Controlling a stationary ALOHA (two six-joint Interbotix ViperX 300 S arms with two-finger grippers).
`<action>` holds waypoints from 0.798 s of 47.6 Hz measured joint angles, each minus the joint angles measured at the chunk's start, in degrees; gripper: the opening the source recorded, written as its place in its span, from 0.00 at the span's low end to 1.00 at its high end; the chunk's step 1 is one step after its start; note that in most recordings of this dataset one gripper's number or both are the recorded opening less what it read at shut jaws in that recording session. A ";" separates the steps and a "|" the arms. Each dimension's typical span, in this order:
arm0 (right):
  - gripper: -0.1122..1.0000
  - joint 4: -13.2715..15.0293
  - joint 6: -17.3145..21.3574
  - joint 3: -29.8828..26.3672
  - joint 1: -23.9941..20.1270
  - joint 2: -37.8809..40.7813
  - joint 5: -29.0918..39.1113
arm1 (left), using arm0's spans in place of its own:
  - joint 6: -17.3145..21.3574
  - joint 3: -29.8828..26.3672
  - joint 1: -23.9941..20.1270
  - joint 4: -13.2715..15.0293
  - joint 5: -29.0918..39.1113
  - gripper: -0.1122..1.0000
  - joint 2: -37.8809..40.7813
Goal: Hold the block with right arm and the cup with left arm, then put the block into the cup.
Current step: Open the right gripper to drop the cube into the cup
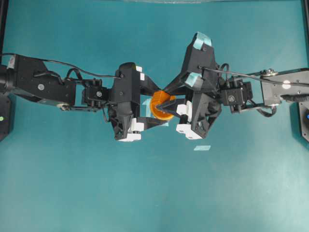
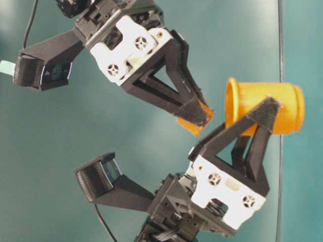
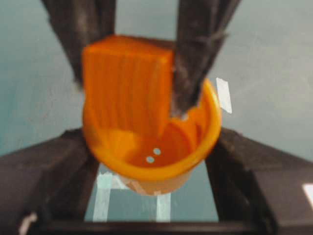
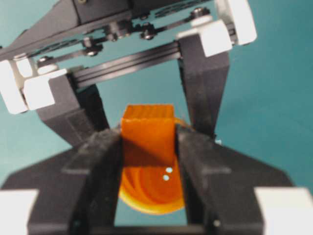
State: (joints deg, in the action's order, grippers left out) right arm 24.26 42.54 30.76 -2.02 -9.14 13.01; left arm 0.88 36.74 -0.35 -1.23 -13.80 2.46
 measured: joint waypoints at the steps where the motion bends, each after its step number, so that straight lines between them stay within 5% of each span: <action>1: 0.46 0.00 0.00 0.00 0.00 0.00 0.00 | 0.00 0.00 0.00 0.00 0.09 0.68 0.00; 17: 0.46 -0.09 0.18 0.00 0.00 0.00 0.00 | 0.00 0.00 0.00 0.00 1.41 0.68 0.00; 25: 0.68 -0.09 0.18 0.00 -0.09 0.09 0.44 | 0.00 0.00 0.00 0.00 1.49 0.68 0.00; 38: 0.67 -0.09 0.26 0.00 0.00 0.00 1.05 | -0.09 0.00 -0.09 0.00 1.49 0.68 0.00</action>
